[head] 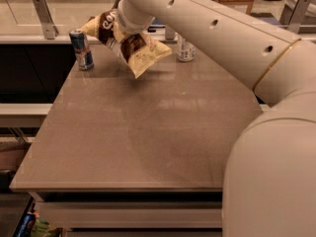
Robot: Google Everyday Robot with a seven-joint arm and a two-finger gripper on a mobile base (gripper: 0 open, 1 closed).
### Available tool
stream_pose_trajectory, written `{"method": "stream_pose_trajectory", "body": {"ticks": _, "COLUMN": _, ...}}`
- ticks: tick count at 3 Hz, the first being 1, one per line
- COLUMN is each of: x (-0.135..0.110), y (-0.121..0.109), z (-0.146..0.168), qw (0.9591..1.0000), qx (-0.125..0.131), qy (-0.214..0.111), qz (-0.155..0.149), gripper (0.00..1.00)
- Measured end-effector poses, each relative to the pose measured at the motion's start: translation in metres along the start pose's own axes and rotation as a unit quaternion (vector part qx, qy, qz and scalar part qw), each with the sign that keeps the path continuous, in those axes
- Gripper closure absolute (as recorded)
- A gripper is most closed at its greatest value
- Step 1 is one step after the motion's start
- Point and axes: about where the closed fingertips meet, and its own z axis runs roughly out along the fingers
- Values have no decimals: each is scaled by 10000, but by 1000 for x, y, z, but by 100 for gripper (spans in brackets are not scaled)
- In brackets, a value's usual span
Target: Move brown chip bag near redbull can
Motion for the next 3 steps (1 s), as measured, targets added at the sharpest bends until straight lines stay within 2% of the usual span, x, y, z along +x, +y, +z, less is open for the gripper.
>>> {"method": "stream_pose_trajectory", "body": {"ticks": 1, "x": -1, "y": 1, "z": 1, "qw": 10000, "qx": -9, "qy": -1, "qz": -5, "gripper": 83}}
{"method": "stream_pose_trajectory", "body": {"ticks": 3, "x": 0, "y": 4, "z": 5, "qw": 10000, "qx": -33, "qy": 22, "qz": -21, "gripper": 36}}
